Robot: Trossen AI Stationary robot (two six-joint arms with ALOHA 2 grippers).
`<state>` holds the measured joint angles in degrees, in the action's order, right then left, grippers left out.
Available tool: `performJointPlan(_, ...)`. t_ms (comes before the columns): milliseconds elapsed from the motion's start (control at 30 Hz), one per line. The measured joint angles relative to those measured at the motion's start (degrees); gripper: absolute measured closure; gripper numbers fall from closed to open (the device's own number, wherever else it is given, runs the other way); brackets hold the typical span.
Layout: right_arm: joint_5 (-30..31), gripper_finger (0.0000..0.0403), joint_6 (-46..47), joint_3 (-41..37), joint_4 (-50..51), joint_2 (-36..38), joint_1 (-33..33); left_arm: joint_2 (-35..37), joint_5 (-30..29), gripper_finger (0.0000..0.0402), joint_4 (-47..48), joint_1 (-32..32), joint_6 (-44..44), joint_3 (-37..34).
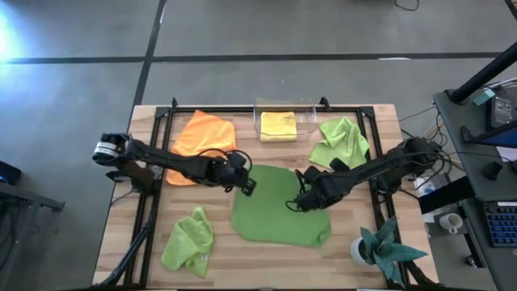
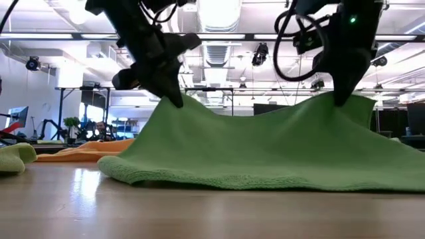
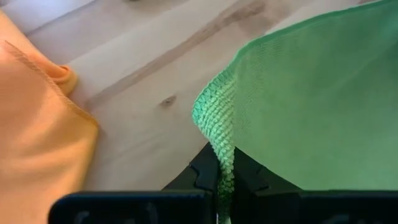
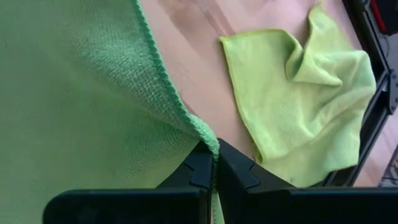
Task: Fold microfiber towels
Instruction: Fold the green microfiber cloth
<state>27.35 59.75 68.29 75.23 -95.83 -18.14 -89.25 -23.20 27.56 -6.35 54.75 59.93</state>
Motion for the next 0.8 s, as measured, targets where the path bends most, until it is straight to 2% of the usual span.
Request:
performJointPlan(233,-1.55,0.0394,-4.82,-1.53,-1.37,0.00,3.04,0.00,0.33,0.0392,0.02,0.03,0.07,-2.30)
performJointPlan(600,-2.47,0.0394,-10.70,-1.50,-3.60,0.02,6.80,0.00,0.33,0.0296,-0.06,0.38,-1.65,-2.32)
performJointPlan(800,-2.55,0.0382,-12.03,-1.11,-3.66,0.04,8.13,0.05,2.41,0.0272,-0.06,0.40,-6.39,-2.32)
